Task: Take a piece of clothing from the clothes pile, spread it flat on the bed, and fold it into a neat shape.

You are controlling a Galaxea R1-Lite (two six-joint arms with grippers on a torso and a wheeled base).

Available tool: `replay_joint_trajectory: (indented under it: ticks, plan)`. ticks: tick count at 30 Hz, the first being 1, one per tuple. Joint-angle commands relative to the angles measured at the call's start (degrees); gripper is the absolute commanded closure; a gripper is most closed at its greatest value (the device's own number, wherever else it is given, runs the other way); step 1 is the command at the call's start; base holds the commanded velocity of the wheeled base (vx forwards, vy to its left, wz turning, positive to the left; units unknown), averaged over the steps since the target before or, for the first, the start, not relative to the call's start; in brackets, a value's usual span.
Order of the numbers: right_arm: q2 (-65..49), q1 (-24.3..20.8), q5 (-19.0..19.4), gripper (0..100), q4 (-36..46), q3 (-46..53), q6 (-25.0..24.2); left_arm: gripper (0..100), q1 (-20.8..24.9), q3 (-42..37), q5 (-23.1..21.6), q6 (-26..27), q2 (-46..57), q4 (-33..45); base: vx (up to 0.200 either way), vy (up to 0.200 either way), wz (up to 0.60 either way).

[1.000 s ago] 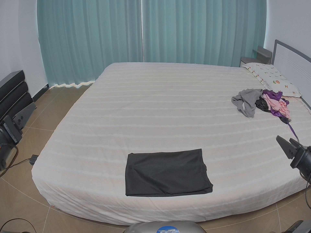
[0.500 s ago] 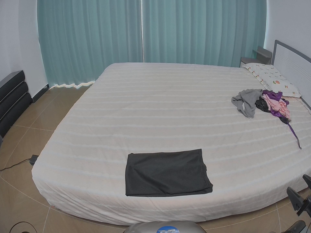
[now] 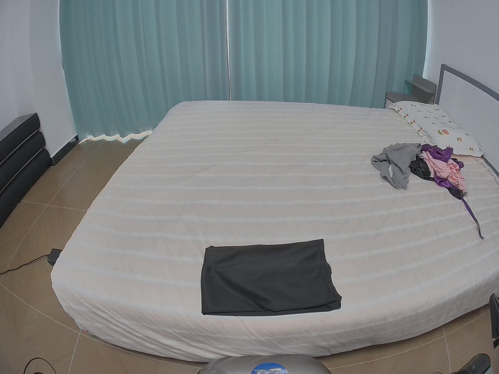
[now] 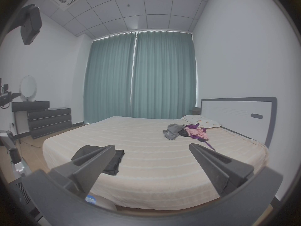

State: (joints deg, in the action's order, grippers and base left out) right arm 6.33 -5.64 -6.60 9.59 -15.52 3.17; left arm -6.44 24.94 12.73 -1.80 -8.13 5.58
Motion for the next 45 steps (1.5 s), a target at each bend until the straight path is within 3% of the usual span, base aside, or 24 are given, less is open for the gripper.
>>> replay_joint_trajectory:
  ticks: [1,5,8,11,16,19,20,21,22,25,31,35,43,44,45]
  plan:
    - [-0.53,0.02,-3.60,0,0.34,-1.09,1.40,0,-0.42,-0.33,-6.14,-0.39,2.15,0.31,0.000,0.000,0.00]
    - [0.88,1.16,-5.18,0,3.41,-6.19,3.77,0,-0.51,-0.51,-11.23,-0.31,1.36,0.39,0.000,0.000,0.00]
    - [-1.14,4.41,-6.50,0,9.13,-5.05,3.86,0,-0.51,-3.23,-15.10,-0.39,1.36,0.22,0.000,0.000,0.00]
    - [-3.51,6.00,-5.89,0,12.29,-3.03,3.86,0,-0.42,-6.22,-16.95,-0.48,1.45,-0.22,0.000,0.000,0.00]
    - [-6.33,5.38,-1.05,0,11.50,-0.30,3.42,0,-0.24,-13.34,-17.39,-0.31,2.33,-4.53,0.000,0.000,0.00]
    - [-6.33,5.47,0.44,0,7.11,1.10,3.25,0,-0.24,-17.56,-16.86,0.66,2.42,-10.42,0.000,0.000,0.00]
    - [-6.33,5.64,0.71,0,0.69,4.09,3.60,0,-0.24,-22.48,-15.98,1.72,2.42,-18.68,0.000,0.000,0.00]
    - [-6.33,5.64,0.71,0,-0.63,4.88,3.69,0,-0.24,-23.45,-15.80,2.07,2.42,-20.44,0.000,0.000,0.00]
    - [-6.33,5.64,0.88,0,-10.47,10.07,4.30,0,-0.24,-24.94,-13.43,3.21,2.33,-26.06,0.000,0.000,0.00]
    - [-6.33,5.64,2.11,0,-21.55,15.52,6.67,0,-0.24,-24.94,-9.83,3.12,2.42,-26.85,0.000,0.000,0.00]
    - [-6.33,5.64,1.50,0,-15.39,15.52,3.25,0,-0.24,-24.94,-9.30,3.03,2.42,-20.00,0.000,0.000,0.00]
    - [-6.33,5.73,1.15,0,-14.08,15.43,0.70,0,-0.24,-24.94,-9.56,2.60,2.24,-9.36,0.000,0.000,0.00]
    - [-6.33,5.73,0.62,0,-13.90,15.43,2.54,0,-0.24,-24.94,-13.96,-0.04,2.15,-9.01,0.000,0.000,0.00]
    - [-6.33,5.73,0.71,0,-13.46,15.25,3.86,0,-0.24,-24.94,-17.03,-0.31,2.24,-9.01,0.000,0.000,0.00]
    - [-6.33,5.73,0.71,0,-13.37,15.25,3.95,0,-0.24,-24.94,-17.21,-0.22,2.24,-9.01,0.000,0.000,0.00]
